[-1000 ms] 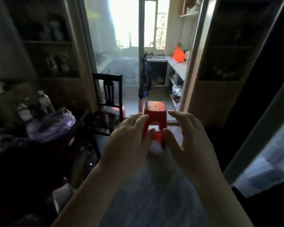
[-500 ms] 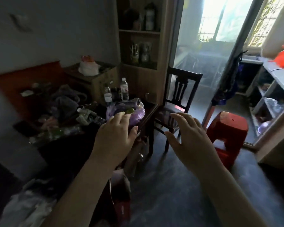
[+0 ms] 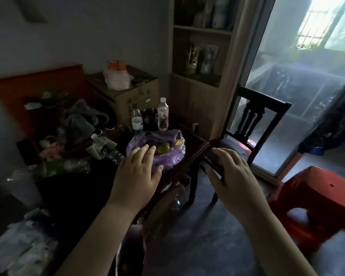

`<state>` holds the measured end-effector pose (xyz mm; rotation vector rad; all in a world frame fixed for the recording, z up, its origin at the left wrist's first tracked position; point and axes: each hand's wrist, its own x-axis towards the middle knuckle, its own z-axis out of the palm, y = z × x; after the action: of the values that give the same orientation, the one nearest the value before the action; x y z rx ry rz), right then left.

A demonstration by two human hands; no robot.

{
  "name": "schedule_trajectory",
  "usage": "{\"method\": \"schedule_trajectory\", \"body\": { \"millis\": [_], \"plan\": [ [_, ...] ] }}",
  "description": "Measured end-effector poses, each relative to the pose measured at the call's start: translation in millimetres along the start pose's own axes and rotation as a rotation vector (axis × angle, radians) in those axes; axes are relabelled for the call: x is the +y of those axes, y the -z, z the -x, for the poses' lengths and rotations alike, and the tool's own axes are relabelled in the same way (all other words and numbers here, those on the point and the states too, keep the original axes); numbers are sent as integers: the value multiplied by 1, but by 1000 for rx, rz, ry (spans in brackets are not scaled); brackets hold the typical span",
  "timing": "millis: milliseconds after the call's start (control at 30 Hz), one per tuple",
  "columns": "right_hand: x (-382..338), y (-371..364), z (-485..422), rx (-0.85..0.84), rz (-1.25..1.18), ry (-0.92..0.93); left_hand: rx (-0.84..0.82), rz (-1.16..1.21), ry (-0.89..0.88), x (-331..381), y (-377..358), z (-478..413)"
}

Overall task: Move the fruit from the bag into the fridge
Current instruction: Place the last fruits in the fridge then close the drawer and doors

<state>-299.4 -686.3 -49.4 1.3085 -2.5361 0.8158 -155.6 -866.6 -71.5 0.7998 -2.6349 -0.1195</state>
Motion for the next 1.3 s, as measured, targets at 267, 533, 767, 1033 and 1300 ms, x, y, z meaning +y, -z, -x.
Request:
{"method": "schedule_trajectory", "body": {
  "millis": [267,533,767,1033,1300],
  "plan": [
    [35,-80,-95,-149,-61,101,-97,-13,136,-15,-60,-51],
    [63,-177,-208,-214,-88,86,-135,65,225,-67,-141,-144],
    [99,-253,-286,-327,-79,-21,-203,159,244,-94,-211,-219],
    [143,-329,-328,-528,-113,-139,-306,225,290,-106,-278,-255],
    [176,-365,-342,-663,-40,-107,-447,260,310,-101,-324,-272]
  ]
}}
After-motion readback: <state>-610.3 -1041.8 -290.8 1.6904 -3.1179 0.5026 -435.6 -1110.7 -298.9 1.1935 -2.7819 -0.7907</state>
